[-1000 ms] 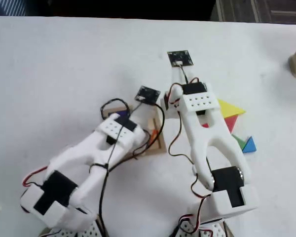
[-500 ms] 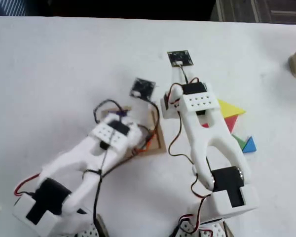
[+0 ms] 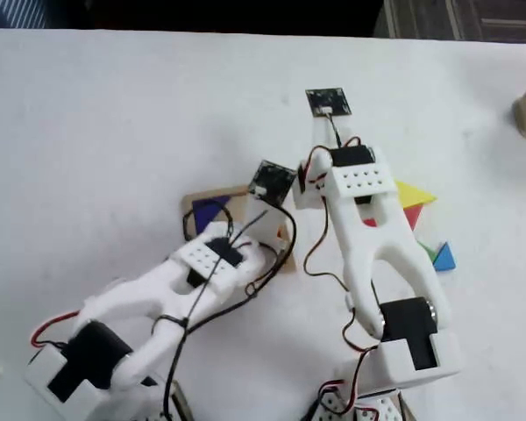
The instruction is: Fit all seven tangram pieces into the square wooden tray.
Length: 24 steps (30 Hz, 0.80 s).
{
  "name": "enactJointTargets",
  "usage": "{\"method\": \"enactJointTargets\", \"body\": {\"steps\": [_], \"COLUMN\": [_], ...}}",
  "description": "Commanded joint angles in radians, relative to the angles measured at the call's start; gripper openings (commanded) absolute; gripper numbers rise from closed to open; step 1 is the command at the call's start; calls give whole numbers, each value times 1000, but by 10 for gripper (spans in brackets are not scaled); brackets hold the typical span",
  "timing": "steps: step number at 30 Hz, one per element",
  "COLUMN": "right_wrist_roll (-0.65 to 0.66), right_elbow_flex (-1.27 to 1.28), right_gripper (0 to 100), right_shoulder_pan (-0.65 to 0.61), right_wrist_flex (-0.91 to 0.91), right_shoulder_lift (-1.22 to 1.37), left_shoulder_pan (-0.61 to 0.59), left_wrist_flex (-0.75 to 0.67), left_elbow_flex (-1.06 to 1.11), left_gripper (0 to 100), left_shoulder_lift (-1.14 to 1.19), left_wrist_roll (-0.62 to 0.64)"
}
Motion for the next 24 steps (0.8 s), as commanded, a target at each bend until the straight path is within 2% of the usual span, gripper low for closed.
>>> {"method": "enactJointTargets", "body": {"steps": [1,6,14,18,21,24], "right_wrist_roll": [8,8,8,8,6,6], "right_elbow_flex": [-11,-9,-9,-12,-12,-12], "right_gripper": [21,21,21,21,21,21], "right_shoulder_pan": [-1,-1,-1,1,12,27], "right_wrist_flex": [-12,-12,-12,-12,-12,-15], "right_shoulder_lift": [-56,-56,-56,-62,-62,-62], "left_shoulder_pan": [35,-4,-5,35,82,81], "left_wrist_flex": [-18,18,28,-3,-60,-112], "left_elbow_flex": [14,26,26,-5,-12,-12], "left_gripper": [23,23,23,23,23,23], "left_shoulder_lift": [-48,-54,-58,-59,-59,-50], "left_wrist_roll": [-3,-87,-91,-69,11,37]}}
